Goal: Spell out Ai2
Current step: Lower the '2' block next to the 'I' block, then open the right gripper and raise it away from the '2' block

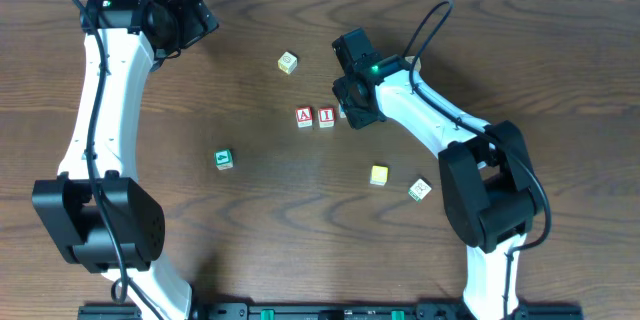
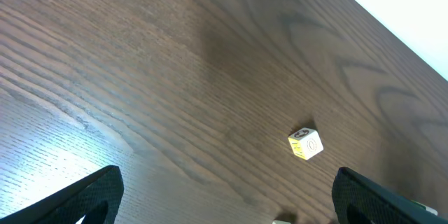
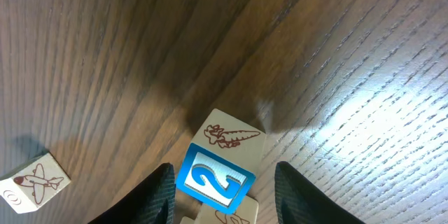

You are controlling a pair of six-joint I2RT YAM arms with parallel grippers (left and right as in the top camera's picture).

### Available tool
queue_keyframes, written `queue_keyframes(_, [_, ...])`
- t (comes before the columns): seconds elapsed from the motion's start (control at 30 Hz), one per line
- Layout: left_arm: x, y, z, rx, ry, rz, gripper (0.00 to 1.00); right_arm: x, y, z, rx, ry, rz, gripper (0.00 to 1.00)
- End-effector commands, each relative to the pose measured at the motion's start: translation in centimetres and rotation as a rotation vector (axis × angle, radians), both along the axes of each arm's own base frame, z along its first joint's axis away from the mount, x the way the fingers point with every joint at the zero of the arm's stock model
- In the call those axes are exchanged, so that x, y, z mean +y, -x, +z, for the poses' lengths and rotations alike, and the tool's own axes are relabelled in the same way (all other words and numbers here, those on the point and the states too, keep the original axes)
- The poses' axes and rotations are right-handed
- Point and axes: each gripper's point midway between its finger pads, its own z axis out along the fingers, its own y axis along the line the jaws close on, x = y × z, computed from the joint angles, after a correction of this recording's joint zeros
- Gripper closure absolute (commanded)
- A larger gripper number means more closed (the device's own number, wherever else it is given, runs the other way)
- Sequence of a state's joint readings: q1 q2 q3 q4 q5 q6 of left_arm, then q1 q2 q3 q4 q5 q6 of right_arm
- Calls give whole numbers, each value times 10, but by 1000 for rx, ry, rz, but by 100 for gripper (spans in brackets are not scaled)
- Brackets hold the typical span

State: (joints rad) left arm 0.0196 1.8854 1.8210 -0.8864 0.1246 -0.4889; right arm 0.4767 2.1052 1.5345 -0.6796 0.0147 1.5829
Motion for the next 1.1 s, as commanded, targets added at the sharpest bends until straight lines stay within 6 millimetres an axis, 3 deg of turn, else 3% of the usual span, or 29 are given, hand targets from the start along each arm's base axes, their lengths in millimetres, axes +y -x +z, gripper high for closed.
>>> queue_keyframes(0.0, [3,0,-4,11,-11,-12,3,3,-3,-4,-9,16,16,50])
queue_keyframes(0.2, [3,0,-4,10,-12,-12,4,11,-6,-2,-26,-11,116,43])
queue_keyframes(0.4, [3,0,-4,10,-12,-13,4,11,7,0,30,-45,195,29])
queue_keyframes(0.53, [1,1,-5,13,-29,-44,4,3,6,13,4,-26,268,26])
queue_keyframes(0.63, [-4,3,-9,20,-49,-91,0,-4,-1,34,-59,-8,336,25])
queue_keyframes(0.77, [-15,10,-22,54,-73,-145,15,-22,-12,72,-180,68,431,33])
queue_keyframes(0.83, [-18,16,-35,88,-98,-150,41,-32,-17,96,-255,145,523,57])
queue_keyframes(0.93, [-26,31,-61,156,-119,-171,94,-42,-19,120,-336,280,686,82])
queue_keyframes(1.0, [-34,41,-77,193,-119,-192,94,-43,-19,124,-358,338,796,98])
queue_keyframes(1.07, [-46,48,-94,214,-108,-223,94,-43,-17,120,-354,382,900,99])
